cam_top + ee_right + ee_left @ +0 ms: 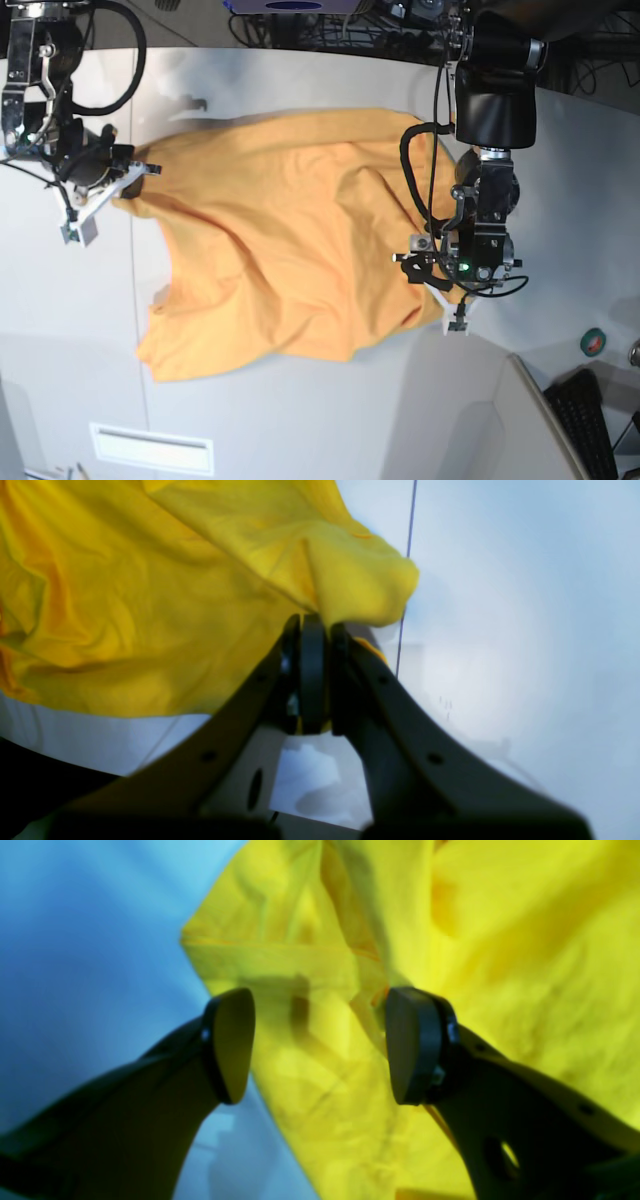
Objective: Layout the t-shirt on the table in an organized manner, then fold the t-shirt properly
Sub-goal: 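Lift the shirt with both grippers and stretch it between them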
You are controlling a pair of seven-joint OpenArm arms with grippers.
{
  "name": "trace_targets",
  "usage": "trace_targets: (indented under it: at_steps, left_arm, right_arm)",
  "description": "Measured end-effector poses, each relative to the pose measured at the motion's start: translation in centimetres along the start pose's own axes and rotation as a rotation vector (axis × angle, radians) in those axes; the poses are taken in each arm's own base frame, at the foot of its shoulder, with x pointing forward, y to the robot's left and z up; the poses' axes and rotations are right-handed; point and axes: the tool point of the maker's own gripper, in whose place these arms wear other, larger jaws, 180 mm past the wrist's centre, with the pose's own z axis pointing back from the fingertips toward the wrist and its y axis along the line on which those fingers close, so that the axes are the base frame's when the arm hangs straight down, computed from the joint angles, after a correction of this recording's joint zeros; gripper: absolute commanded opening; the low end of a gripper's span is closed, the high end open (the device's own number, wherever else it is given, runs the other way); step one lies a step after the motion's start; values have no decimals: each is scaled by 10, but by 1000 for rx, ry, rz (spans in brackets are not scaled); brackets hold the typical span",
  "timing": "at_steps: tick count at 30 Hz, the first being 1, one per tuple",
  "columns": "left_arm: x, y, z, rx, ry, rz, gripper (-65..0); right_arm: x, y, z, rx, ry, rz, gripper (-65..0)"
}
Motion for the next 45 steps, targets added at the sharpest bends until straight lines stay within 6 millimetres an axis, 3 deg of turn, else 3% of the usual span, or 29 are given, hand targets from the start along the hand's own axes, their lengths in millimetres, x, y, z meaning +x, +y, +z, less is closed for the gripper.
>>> trace_targets:
  at_steps: [12, 19, 30, 34, 40, 42, 45]
  left_arm:
    - [-10, -22, -16, -43, 26, 6, -288]
    - [-5, -24, -15, -47, 18, 8, -643]
    - [-1, -20, -10, -42, 3, 19, -650]
    - [17, -3, 16, -19, -70, 40, -650]
    - [27, 57, 75, 94, -178, 109, -650]
    - [9, 66, 91, 101, -182, 98, -650]
    - [-46, 90, 102, 137, -124, 134, -650]
  right_arm:
    - [0, 0, 0, 0, 0, 0, -650]
    - [0, 0, 0, 0, 0, 0, -650]
    - [7, 1, 0, 0, -10, 4, -650]
    - [22, 3, -1, 6, -41, 8, -650]
    - [27, 0, -10, 6, -32, -9, -650]
    - [25, -2, -11, -2, -27, -11, -650]
    - [21, -5, -10, -6, -17, -17, -650]
